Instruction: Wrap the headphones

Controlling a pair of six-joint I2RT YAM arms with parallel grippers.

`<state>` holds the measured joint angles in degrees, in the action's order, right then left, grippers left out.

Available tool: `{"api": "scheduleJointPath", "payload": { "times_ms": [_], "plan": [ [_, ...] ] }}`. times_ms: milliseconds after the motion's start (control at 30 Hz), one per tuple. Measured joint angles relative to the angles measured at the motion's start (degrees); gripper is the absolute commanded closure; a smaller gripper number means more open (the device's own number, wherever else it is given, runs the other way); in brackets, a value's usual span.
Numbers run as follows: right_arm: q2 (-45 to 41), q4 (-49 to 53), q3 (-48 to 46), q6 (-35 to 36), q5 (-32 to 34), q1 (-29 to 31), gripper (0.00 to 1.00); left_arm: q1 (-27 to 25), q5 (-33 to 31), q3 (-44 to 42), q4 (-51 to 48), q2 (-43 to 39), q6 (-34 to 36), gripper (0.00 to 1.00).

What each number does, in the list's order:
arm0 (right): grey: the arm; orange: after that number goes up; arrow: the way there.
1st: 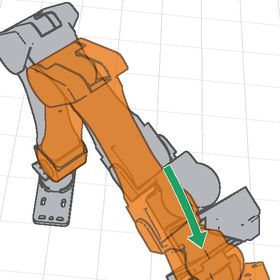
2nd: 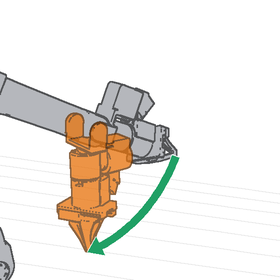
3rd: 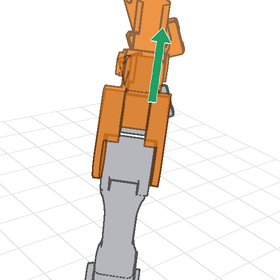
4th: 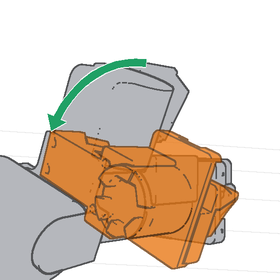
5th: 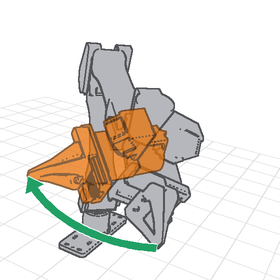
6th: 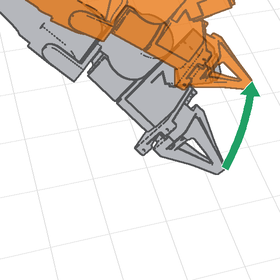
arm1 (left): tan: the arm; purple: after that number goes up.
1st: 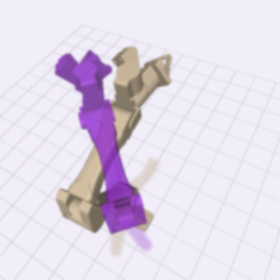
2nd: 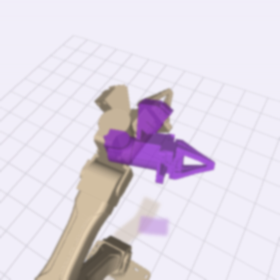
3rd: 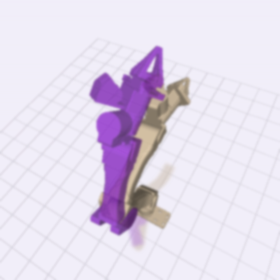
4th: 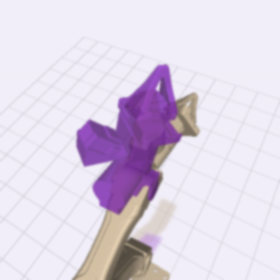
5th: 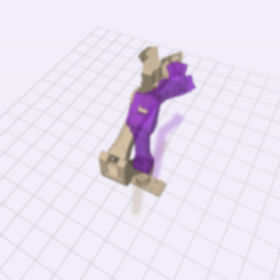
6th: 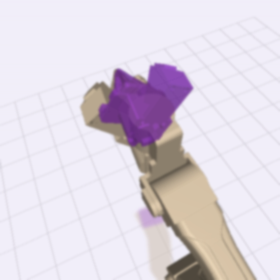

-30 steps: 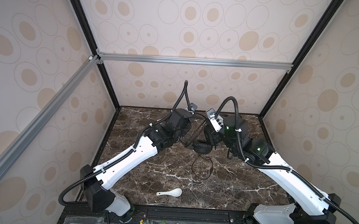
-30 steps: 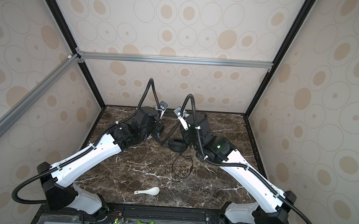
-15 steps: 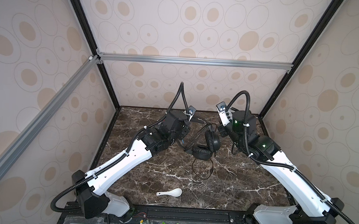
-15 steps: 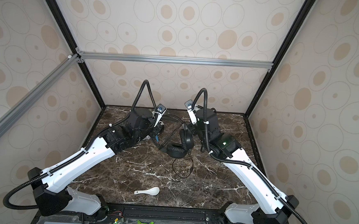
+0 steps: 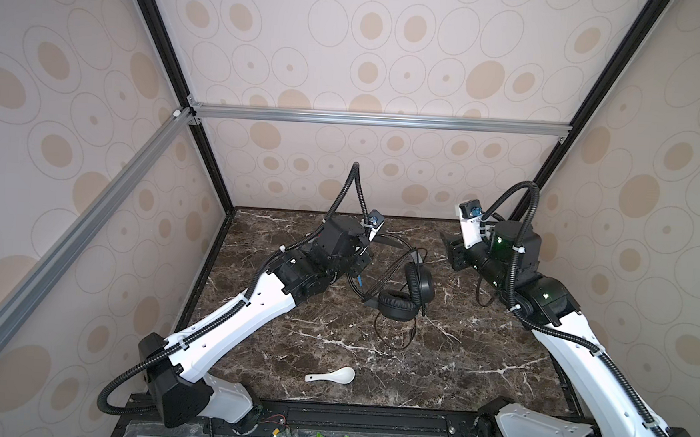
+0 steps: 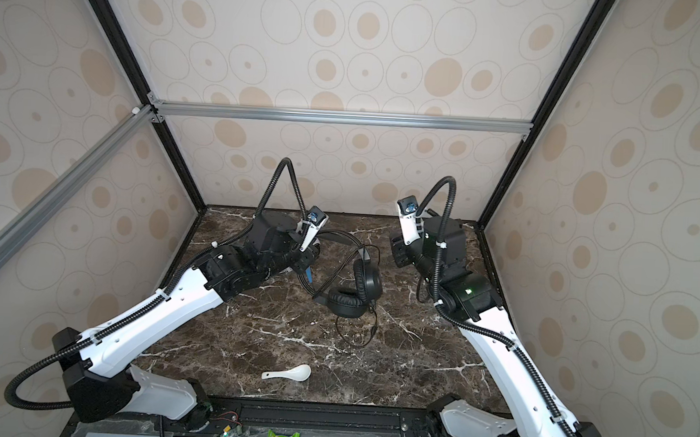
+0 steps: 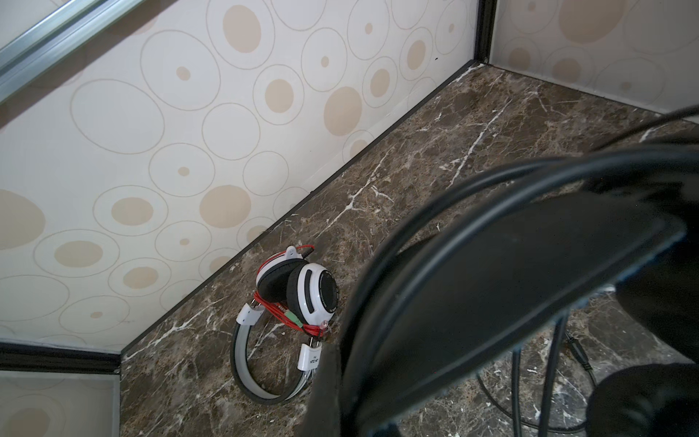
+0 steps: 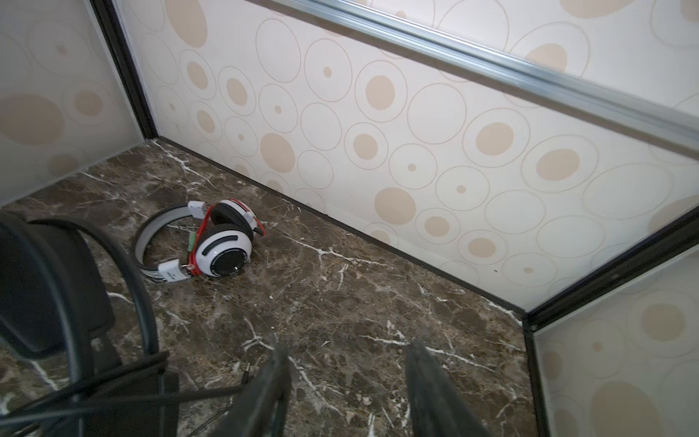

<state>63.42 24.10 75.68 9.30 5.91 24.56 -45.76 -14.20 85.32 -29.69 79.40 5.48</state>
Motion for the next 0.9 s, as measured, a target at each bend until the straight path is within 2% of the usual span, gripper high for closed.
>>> {"api": "scheduleJointPath", "payload": {
  "times_ms": [200, 533, 900],
  "plan": [
    [-2.0, -1.9, -5.8, -4.0, -10.6, -5.9, 0.32, 0.0, 2.1, 2.7, -0.9, -0.2, -1.5, 1.00],
    [-4.0, -7.6, -13.9, -6.1, -23.1, -9.6, 0.30, 0.0, 4.7, 9.8, -3.0, -0.2, -2.8, 1.00],
    [-1.4, -15.6, -18.4, -9.9, -34.4, -9.7, 0.27, 0.0, 7.3, 18.6, -3.5, 0.7, -3.7, 1.00]
  ]
}}
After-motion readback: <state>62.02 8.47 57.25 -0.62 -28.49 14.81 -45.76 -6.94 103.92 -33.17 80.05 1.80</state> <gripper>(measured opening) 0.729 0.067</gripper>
